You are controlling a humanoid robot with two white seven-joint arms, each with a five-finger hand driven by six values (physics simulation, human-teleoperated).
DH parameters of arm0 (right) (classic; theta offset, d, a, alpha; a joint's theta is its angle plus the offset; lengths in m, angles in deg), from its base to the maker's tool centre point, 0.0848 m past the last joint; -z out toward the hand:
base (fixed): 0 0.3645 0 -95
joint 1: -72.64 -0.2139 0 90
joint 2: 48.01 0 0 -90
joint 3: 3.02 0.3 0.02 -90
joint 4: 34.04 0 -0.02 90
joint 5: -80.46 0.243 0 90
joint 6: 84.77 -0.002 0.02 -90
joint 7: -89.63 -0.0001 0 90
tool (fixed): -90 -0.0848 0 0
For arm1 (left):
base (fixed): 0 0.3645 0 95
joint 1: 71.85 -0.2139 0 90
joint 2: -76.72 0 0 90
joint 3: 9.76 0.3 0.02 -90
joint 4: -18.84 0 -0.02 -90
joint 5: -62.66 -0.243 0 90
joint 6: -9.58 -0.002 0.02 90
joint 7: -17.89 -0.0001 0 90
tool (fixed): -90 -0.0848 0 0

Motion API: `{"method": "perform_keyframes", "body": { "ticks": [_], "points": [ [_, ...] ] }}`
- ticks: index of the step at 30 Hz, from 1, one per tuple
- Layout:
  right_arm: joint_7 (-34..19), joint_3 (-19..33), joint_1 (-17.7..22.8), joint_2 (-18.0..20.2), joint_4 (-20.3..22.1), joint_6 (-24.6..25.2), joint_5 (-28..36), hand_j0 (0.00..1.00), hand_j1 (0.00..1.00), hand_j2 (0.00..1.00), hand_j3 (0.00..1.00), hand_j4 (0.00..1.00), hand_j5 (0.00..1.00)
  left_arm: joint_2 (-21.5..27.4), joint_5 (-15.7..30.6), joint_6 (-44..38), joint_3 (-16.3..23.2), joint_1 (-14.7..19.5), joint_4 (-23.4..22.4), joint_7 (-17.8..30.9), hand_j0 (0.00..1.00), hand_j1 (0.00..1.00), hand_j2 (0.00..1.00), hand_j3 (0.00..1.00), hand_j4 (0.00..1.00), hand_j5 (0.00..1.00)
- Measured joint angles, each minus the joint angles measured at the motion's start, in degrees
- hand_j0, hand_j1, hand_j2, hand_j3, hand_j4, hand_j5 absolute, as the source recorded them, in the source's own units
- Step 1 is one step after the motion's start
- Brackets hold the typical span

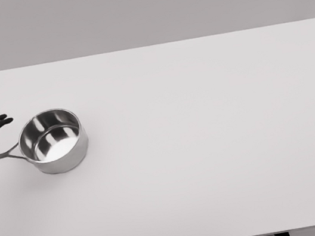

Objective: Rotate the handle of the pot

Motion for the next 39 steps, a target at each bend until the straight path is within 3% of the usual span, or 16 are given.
{"method": "perform_keyframes", "body": {
  "ticks": [4, 10, 25, 33, 39],
  "points": [
    [0.0, 0.0, 0.0, 0.0, 0.0, 0.0, 0.0, 1.0, 1.0, 1.0, 1.0, 1.0, 1.0, -0.16, 0.04, -0.01, 2.32, 3.87, -1.86, -0.01, 1.0, 1.0, 1.0, 1.0, 1.0, 1.0],
    [0.0, 0.0, 0.0, 0.0, 0.0, 0.0, 0.0, 1.0, 1.0, 1.0, 1.0, 1.0, 1.0, -0.22, -0.04, 0.0, 4.16, 3.96, -2.95, 0.0, 1.0, 1.0, 1.0, 1.0, 1.0, 1.0],
    [0.0, 0.0, 0.0, 0.0, 0.0, 0.0, 0.0, 1.0, 1.0, 1.0, 1.0, 1.0, 1.0, -0.29, -0.02, 0.0, 4.47, 5.36, -4.68, 0.0, 1.0, 1.0, 1.0, 1.0, 1.0, 1.0],
    [0.0, 0.0, 0.0, 0.0, 0.0, 0.0, 0.0, 1.0, 1.0, 1.0, 1.0, 1.0, 1.0, -0.6, 0.01, 0.0, 5.65, 8.35, -6.7, -0.01, 1.0, 1.0, 1.0, 1.0, 1.0, 1.0],
    [0.0, 0.0, 0.0, 0.0, 0.0, 0.0, 0.0, 1.0, 1.0, 1.0, 1.0, 1.0, 1.0, -0.49, 0.27, 0.01, 6.54, 7.74, -7.05, 0.0, 1.0, 1.0, 1.0, 1.0, 1.0, 1.0]
  ]
}}
